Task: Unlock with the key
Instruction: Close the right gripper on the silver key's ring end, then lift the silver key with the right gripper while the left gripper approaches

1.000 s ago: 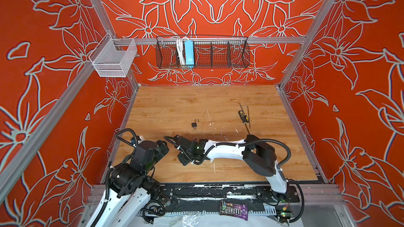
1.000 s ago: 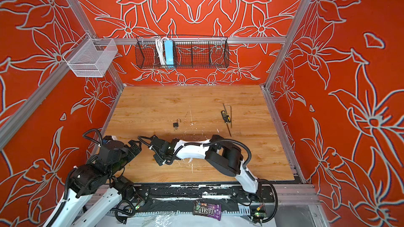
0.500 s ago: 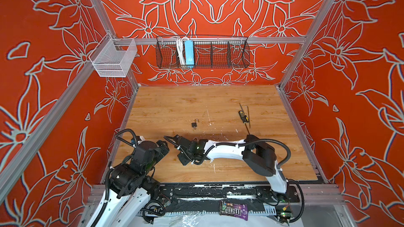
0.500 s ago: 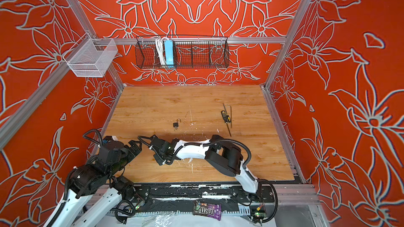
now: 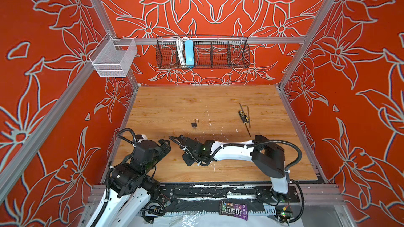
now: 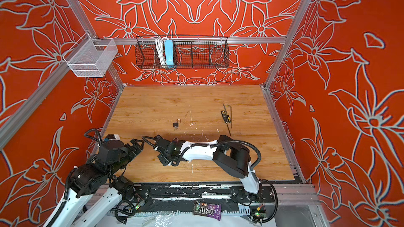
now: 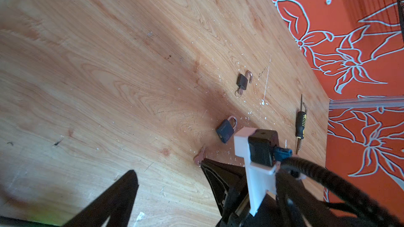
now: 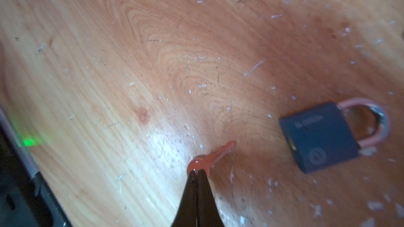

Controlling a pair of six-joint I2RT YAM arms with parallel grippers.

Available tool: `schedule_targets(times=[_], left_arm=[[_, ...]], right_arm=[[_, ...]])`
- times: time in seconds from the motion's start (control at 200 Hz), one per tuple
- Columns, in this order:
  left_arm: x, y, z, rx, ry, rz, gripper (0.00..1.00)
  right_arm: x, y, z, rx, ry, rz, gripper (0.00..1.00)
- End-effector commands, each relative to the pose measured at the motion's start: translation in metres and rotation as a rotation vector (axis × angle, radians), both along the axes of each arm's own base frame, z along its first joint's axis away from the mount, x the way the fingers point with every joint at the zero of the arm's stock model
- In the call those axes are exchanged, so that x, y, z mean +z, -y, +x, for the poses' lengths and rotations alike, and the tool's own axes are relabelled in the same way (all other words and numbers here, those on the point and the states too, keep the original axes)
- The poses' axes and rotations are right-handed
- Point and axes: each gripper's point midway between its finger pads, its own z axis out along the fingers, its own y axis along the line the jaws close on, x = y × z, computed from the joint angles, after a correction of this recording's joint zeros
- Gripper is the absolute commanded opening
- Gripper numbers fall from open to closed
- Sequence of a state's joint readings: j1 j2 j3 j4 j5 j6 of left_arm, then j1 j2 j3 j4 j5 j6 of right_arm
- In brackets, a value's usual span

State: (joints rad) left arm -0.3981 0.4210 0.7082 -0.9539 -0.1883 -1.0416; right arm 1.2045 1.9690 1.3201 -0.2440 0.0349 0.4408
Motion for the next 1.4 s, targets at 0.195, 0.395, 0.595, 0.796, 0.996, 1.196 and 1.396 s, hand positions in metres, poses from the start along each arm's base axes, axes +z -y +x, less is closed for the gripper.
schedule_targets(times=[0.195, 0.395, 0.595, 0.796, 0.996, 1.196, 1.396], left_arm=[[0.011, 0.013, 0.007, -0.018, 0.035, -0.083, 0.98], [0.016, 0.024, 0.013, -0.043, 0.051, -0.141, 0.98], [0.022, 0.035, 0.024, -0.052, 0.085, -0.204, 0.98], [0.022, 0.049, 0.036, -0.047, 0.082, -0.295, 0.98], [0.029, 0.068, 0.050, -0.066, 0.122, -0.426, 0.98], [0.044, 0.090, 0.067, -0.107, 0.129, -0.535, 0.98], [0.055, 0.113, 0.084, -0.160, 0.119, -0.613, 0.97]], right_arm=[[0.044, 0.015, 0.005, 0.076, 0.060, 0.116, 0.00], [0.068, 0.031, 0.013, 0.079, 0.055, 0.156, 0.00], [0.088, 0.050, 0.024, 0.037, 0.049, 0.178, 0.00], [0.108, 0.067, 0.031, -0.019, 0.061, 0.214, 0.00], [0.127, 0.078, 0.036, -0.066, 0.084, 0.254, 0.00], [0.150, 0.085, 0.040, -0.095, 0.140, 0.299, 0.00], [0.175, 0.083, 0.040, -0.100, 0.166, 0.379, 0.00]])
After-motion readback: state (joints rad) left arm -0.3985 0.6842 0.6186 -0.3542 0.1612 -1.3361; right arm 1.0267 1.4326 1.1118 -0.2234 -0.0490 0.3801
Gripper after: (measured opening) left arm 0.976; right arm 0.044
